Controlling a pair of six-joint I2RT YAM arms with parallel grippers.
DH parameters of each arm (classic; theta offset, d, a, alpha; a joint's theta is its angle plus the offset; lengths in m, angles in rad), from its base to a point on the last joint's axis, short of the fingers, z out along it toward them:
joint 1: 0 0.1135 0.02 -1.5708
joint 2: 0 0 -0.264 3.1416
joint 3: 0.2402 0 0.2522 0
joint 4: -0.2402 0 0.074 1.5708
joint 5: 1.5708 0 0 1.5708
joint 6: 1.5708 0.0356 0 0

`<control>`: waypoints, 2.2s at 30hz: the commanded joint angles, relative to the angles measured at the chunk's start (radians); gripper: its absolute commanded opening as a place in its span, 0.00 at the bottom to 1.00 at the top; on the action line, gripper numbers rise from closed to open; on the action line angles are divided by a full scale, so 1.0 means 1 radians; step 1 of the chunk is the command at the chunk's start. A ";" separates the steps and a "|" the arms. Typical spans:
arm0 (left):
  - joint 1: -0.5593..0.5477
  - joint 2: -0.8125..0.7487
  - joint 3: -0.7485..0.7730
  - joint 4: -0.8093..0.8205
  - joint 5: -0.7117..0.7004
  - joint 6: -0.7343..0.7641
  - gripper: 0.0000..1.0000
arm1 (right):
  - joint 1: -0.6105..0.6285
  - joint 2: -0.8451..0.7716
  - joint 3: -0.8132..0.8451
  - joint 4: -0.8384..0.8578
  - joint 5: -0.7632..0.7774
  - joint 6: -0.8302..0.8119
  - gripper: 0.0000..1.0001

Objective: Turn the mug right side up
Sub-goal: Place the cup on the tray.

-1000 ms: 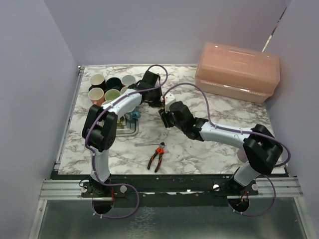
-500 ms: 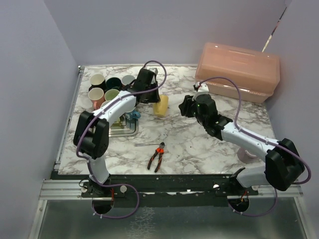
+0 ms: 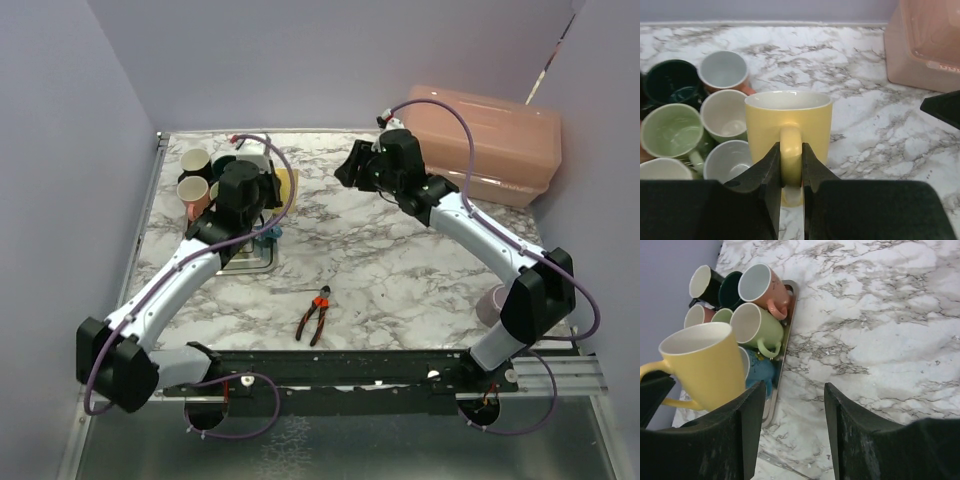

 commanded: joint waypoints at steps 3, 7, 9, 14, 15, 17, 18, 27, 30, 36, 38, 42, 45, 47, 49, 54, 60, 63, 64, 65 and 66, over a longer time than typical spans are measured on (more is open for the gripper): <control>0.003 -0.239 -0.152 0.210 -0.430 0.119 0.00 | -0.005 0.064 0.092 -0.142 -0.130 0.046 0.55; 0.005 -0.319 -0.217 0.229 -0.718 0.123 0.00 | -0.006 0.078 0.093 -0.151 -0.157 0.055 0.55; 0.006 -0.349 -0.252 0.264 -0.807 0.140 0.00 | -0.006 0.078 0.090 -0.159 -0.159 0.054 0.55; 0.030 -0.350 -0.294 0.265 -1.014 0.105 0.00 | -0.006 0.077 0.093 -0.175 -0.143 0.039 0.55; 0.039 -0.346 -0.299 0.252 -1.039 0.074 0.00 | -0.006 0.079 0.095 -0.179 -0.138 0.036 0.55; 0.064 -0.338 -0.311 0.227 -1.074 0.014 0.00 | -0.006 0.082 0.101 -0.189 -0.134 0.028 0.55; 0.083 -0.330 -0.317 0.217 -1.083 -0.010 0.00 | -0.006 0.085 0.105 -0.194 -0.131 0.023 0.55; 0.270 -0.293 -0.437 0.181 -1.025 -0.295 0.00 | -0.007 0.109 0.131 -0.232 -0.105 -0.014 0.55; 0.301 -0.278 -0.489 0.263 -0.966 -0.288 0.00 | -0.009 0.112 0.132 -0.231 -0.098 -0.022 0.55; 0.327 -0.247 -0.532 0.317 -0.915 -0.285 0.00 | -0.010 0.142 0.162 -0.235 -0.158 -0.058 0.55; 0.327 -0.265 -0.542 0.332 -0.889 -0.270 0.00 | -0.011 0.158 0.185 -0.227 -0.234 -0.093 0.55; 0.329 -0.329 -0.553 0.352 -0.802 -0.193 0.00 | -0.005 0.212 0.256 -0.229 -0.389 -0.162 0.55; 0.330 -0.401 -0.561 0.333 -0.696 -0.139 0.00 | 0.027 0.259 0.321 -0.239 -0.417 -0.187 0.56; 0.330 -0.458 -0.563 0.303 -0.631 -0.116 0.00 | 0.055 0.294 0.369 -0.242 -0.418 -0.184 0.56; 0.330 -0.501 -0.564 0.274 -0.576 -0.107 0.00 | 0.082 0.330 0.432 -0.237 -0.430 -0.170 0.58; 0.329 -0.593 -0.581 0.256 -0.424 -0.030 0.00 | 0.171 0.419 0.561 -0.192 -0.463 -0.182 0.62; 0.330 -0.697 -0.602 0.241 -0.281 0.076 0.00 | 0.233 0.530 0.681 -0.135 -0.498 -0.153 0.71; 0.329 -0.719 -0.601 0.238 -0.158 0.125 0.00 | 0.238 0.588 0.790 -0.204 -0.503 -0.054 0.72; 0.330 -0.725 -0.602 0.240 -0.110 0.139 0.00 | 0.239 0.607 0.834 -0.238 -0.508 -0.024 0.72; 0.330 -0.731 -0.604 0.241 -0.069 0.157 0.00 | 0.239 0.625 0.875 -0.275 -0.505 0.002 0.73; 0.330 -0.735 -0.602 0.240 -0.033 0.168 0.00 | 0.240 0.639 0.901 -0.301 -0.505 0.027 0.73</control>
